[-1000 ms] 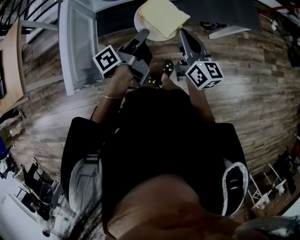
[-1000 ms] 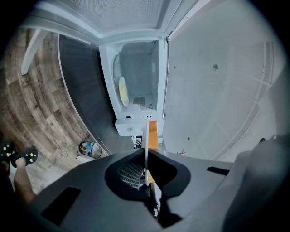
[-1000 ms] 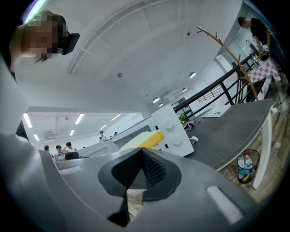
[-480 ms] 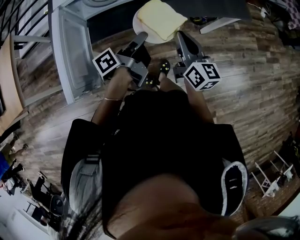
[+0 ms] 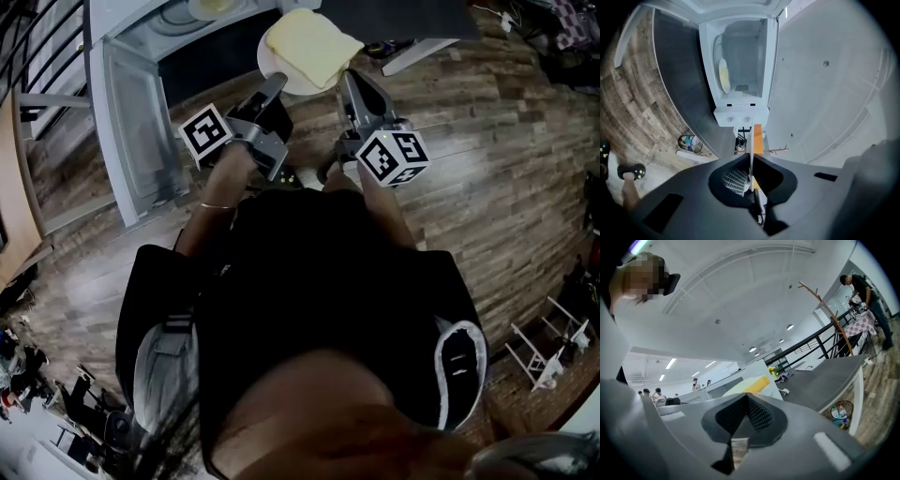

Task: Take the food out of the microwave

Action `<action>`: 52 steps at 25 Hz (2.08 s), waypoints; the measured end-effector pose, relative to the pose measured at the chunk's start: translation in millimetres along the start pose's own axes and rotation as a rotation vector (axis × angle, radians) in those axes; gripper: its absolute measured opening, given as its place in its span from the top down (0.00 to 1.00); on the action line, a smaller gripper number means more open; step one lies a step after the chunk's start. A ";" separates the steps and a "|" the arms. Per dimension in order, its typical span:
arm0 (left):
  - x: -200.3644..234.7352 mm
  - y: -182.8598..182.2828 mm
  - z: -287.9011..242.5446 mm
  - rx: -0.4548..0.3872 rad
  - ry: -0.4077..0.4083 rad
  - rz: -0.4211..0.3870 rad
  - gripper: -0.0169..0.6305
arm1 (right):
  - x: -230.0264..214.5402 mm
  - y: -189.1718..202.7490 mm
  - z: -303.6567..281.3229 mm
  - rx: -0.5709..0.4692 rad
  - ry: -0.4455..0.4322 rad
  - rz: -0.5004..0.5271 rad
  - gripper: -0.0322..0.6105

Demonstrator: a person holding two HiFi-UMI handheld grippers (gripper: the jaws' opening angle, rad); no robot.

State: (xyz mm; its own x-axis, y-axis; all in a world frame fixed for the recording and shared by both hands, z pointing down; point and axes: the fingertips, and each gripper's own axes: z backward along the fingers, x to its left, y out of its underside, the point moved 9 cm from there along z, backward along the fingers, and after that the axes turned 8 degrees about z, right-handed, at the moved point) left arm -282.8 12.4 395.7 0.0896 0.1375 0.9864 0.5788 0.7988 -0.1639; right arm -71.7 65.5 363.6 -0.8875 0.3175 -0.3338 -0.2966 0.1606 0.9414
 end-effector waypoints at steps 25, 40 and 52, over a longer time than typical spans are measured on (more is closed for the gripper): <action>5.1 52.1 -86.9 0.022 -0.026 -0.006 0.95 | -88.5 -30.7 33.4 -0.009 0.040 -0.028 0.95; 11.1 80.9 -142.2 0.044 -0.041 0.003 0.95 | -144.5 -45.7 51.0 -0.032 0.067 -0.051 0.95; 19.6 100.4 -188.3 0.036 -0.052 0.001 0.95 | -193.6 -54.9 57.8 -0.029 0.077 -0.066 0.95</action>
State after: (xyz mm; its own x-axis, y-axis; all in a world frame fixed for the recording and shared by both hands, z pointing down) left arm -70.4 -15.1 400.1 0.0472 0.1678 0.9847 0.5491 0.8191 -0.1660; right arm 136.8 49.2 373.8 -0.8901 0.2338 -0.3913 -0.3642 0.1514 0.9189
